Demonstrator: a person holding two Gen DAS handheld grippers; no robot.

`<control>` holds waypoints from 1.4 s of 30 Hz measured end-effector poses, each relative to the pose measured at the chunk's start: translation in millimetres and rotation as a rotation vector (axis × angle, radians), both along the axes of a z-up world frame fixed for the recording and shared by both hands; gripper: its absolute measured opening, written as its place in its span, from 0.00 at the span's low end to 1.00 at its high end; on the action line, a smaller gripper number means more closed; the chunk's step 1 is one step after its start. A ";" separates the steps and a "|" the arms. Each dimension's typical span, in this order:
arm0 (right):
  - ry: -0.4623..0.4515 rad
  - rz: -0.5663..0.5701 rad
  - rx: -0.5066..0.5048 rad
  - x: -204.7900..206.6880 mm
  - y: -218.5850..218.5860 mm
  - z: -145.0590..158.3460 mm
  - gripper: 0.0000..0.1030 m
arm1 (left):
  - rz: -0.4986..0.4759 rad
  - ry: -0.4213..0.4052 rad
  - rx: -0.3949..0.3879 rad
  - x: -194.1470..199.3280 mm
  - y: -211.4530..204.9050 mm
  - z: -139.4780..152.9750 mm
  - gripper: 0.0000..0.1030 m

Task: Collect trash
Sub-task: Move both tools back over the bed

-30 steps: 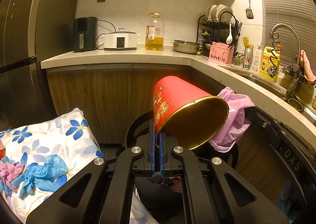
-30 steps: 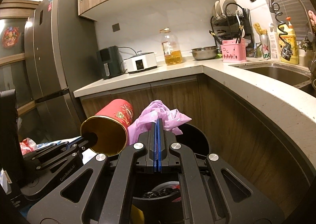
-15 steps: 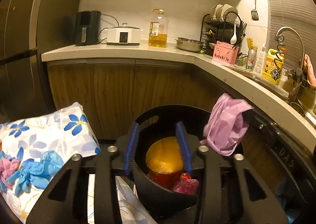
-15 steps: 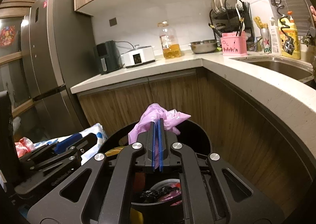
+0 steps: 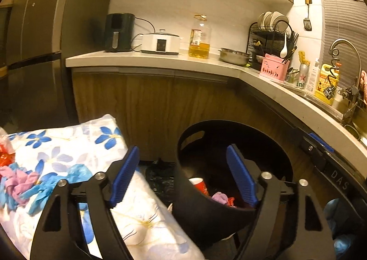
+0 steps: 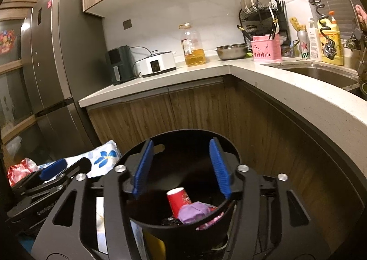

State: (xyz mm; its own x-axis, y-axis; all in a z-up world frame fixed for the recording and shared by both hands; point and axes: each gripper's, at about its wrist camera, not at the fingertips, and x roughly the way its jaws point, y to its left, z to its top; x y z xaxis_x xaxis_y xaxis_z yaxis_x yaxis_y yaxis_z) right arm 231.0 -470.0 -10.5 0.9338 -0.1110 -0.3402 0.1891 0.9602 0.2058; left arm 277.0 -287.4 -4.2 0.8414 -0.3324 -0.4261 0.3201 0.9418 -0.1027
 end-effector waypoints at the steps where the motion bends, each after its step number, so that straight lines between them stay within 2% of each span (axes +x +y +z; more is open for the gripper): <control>1: 0.001 0.000 -0.001 -2.6 2.3 -0.6 0.58 | 0.007 -0.009 0.010 -3.1 1.8 -0.1 0.79; 3: 0.000 -0.004 -0.009 -7.8 5.8 -1.7 0.67 | 0.022 -0.027 0.030 -9.8 5.7 -0.3 0.80; 9: -0.005 -0.019 -0.023 -24.8 18.9 -3.0 0.77 | 0.086 -0.057 0.059 -28.6 26.7 -1.4 0.86; 14: -0.011 -0.007 -0.025 -36.4 34.0 -4.3 0.77 | 0.154 -0.059 0.067 -41.8 53.7 -6.1 0.90; 30: 0.007 0.102 -0.015 -48.6 113.0 -21.5 0.77 | 0.384 -0.002 0.065 -63.4 165.0 -33.6 0.90; 34: 0.006 0.105 -0.010 -47.7 126.8 -25.7 0.77 | 0.402 -0.002 0.059 -58.0 179.2 -35.2 0.90; 39: 0.005 0.106 0.000 -40.6 137.0 -27.5 0.77 | 0.354 0.022 0.062 -35.3 180.2 -39.5 0.90; 42: 0.007 0.114 0.000 -37.1 141.7 -28.4 0.77 | 0.326 0.052 0.090 -12.8 172.2 -45.6 0.90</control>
State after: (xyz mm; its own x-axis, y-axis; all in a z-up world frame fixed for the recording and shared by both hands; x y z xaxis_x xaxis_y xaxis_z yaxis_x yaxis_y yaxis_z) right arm 193.9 -328.2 -38.8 0.9379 -0.0042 -0.3469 0.0801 0.9756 0.2046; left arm 264.1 -115.2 -49.8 0.8734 -0.0091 -0.4869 -0.0023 0.9997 -0.0230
